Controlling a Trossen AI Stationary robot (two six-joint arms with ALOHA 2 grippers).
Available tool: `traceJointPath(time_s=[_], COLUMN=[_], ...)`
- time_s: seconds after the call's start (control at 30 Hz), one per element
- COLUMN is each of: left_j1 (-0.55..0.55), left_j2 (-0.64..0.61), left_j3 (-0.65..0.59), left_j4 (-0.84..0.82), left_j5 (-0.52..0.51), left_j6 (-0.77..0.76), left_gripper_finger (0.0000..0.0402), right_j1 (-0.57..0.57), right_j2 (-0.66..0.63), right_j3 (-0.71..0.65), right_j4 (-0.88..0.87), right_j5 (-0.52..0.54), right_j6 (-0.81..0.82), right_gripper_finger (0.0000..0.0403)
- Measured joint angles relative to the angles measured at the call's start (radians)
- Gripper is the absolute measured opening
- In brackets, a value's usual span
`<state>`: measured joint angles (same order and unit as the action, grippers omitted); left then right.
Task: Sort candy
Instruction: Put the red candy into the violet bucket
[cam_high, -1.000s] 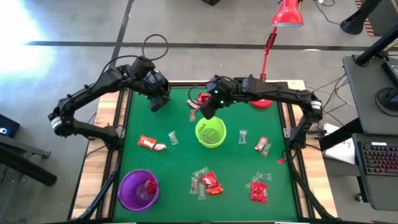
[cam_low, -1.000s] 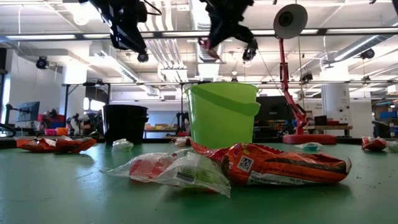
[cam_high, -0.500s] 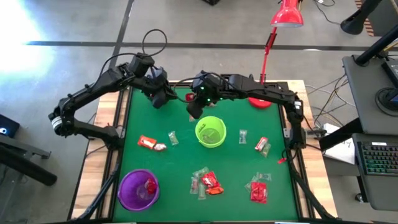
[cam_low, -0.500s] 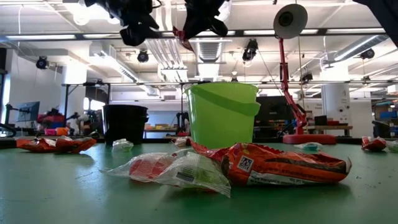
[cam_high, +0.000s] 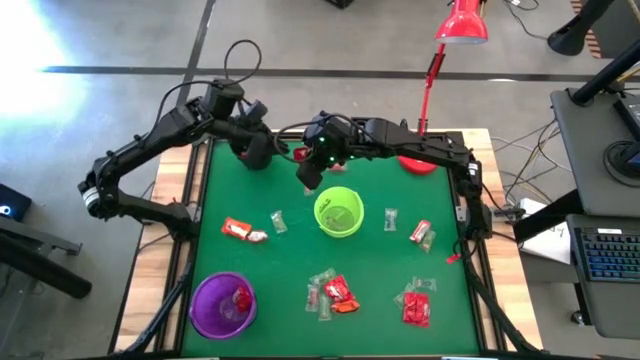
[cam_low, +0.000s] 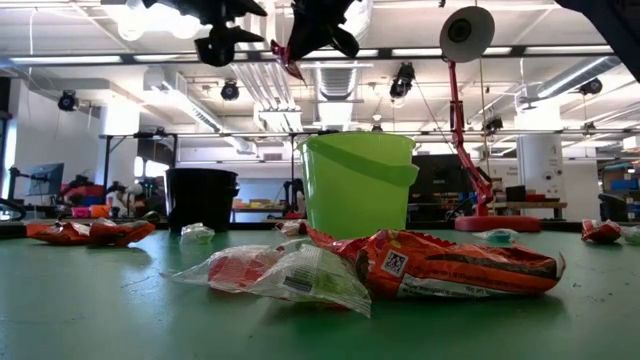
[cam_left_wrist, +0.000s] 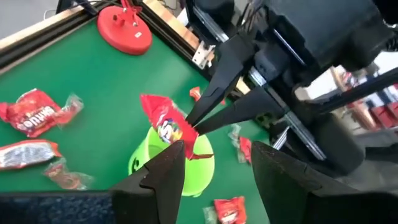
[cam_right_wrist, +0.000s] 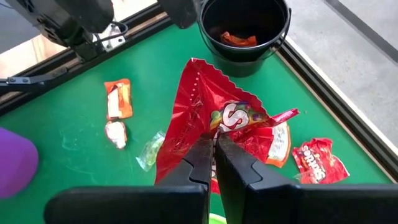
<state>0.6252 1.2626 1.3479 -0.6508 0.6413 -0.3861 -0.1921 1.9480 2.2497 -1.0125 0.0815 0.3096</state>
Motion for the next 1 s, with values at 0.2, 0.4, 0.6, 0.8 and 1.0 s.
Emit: traceJointPath(time_s=[0.2,0.4,0.6,0.8,1.0], left_j1=[0.0,-0.001,-0.003,-0.003,-0.003], left_j2=[0.037,0.096,0.142,0.169,0.172], left_j3=[0.0,-0.001,-0.001,-0.002,-0.002], left_j4=[0.001,0.0,0.052,0.095,0.09], left_j5=[-0.003,-0.004,-0.004,0.018,0.034], left_j6=[-0.02,-0.022,-0.024,-0.013,0.024], left_gripper_finger=[0.0166,0.0166,0.0166,0.0165,0.0127], right_j1=[-0.001,0.0,-0.002,-0.003,-0.003], right_j2=[-0.001,-0.001,-0.002,-0.002,-0.003], right_j3=[0.002,0.002,0.002,0.002,0.002], right_j4=[0.0,0.0,0.0,-0.007,-0.008], right_j5=[0.0,0.0,0.0,-0.001,-0.001], right_j6=[0.002,0.004,0.002,0.0,0.001], right_gripper_finger=[0.0008,0.0008,0.0008,0.0008,0.0008])
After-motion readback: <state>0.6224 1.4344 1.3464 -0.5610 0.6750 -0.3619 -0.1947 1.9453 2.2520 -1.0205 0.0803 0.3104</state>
